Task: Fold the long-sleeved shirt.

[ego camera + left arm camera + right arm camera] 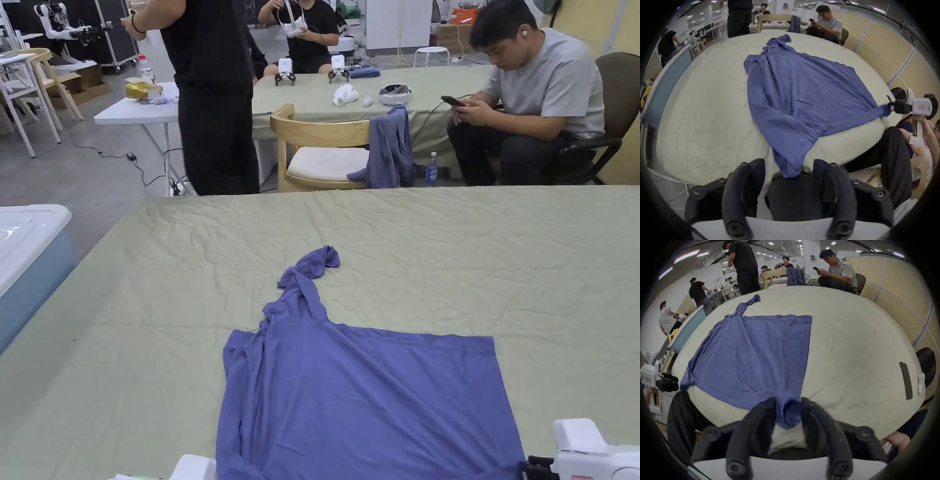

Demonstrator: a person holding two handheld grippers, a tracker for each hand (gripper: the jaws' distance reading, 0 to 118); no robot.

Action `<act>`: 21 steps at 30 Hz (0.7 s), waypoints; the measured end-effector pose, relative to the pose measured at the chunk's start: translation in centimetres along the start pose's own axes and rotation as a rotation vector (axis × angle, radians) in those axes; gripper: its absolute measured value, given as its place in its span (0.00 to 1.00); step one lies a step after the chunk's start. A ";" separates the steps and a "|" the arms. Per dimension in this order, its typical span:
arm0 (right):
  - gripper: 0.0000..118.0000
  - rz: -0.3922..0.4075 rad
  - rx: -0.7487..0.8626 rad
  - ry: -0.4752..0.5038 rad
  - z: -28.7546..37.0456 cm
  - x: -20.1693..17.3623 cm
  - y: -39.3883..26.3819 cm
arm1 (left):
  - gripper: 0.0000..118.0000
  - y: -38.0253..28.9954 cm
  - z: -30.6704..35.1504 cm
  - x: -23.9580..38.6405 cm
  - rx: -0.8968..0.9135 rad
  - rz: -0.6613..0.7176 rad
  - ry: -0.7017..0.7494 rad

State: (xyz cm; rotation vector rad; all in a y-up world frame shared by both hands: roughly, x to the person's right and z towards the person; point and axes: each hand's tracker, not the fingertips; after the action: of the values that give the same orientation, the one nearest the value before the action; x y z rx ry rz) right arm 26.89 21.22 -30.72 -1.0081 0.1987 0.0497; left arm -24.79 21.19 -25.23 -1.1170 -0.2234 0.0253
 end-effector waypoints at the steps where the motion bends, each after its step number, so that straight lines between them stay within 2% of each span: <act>1: 0.44 0.005 -0.001 0.006 0.3 0.0 0.0 | 0.54 -0.2 0.2 0.1 0.002 0.019 -0.009; 5: 0.45 0.019 0.021 0.023 2.1 -0.2 0.2 | 0.54 -0.8 2.0 0.8 0.020 0.035 -0.017; 10: 0.45 0.028 0.205 0.027 6.5 -2.1 2.0 | 0.53 0.8 5.3 1.6 0.169 0.106 -0.018; 14: 0.45 0.023 0.344 0.017 9.8 -4.0 4.0 | 0.46 3.4 8.8 2.8 0.341 0.106 0.006; 16: 0.44 0.017 0.400 0.011 11.2 -4.7 4.7 | 0.35 4.4 10.4 3.6 0.424 0.062 0.006; 18: 0.36 0.006 0.446 0.003 12.2 -5.2 5.1 | 0.15 5.3 11.6 4.1 0.491 0.040 0.039; 19: 0.28 0.001 0.463 0.003 12.5 -5.5 5.2 | 0.09 5.8 11.9 4.5 0.513 0.045 0.077; 20: 0.14 -0.004 0.470 0.014 12.7 -5.6 5.3 | 0.06 6.2 12.2 4.7 0.534 0.049 0.100; 21: 0.04 -0.004 0.474 0.017 12.7 -5.7 5.4 | 0.03 6.4 12.3 4.8 0.531 0.043 0.085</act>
State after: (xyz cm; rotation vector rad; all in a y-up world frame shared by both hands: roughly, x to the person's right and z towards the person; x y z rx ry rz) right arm 22.35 35.14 -27.58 -0.5366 0.2115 -0.0103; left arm -21.89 35.52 -25.03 -0.5917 -0.1055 0.0710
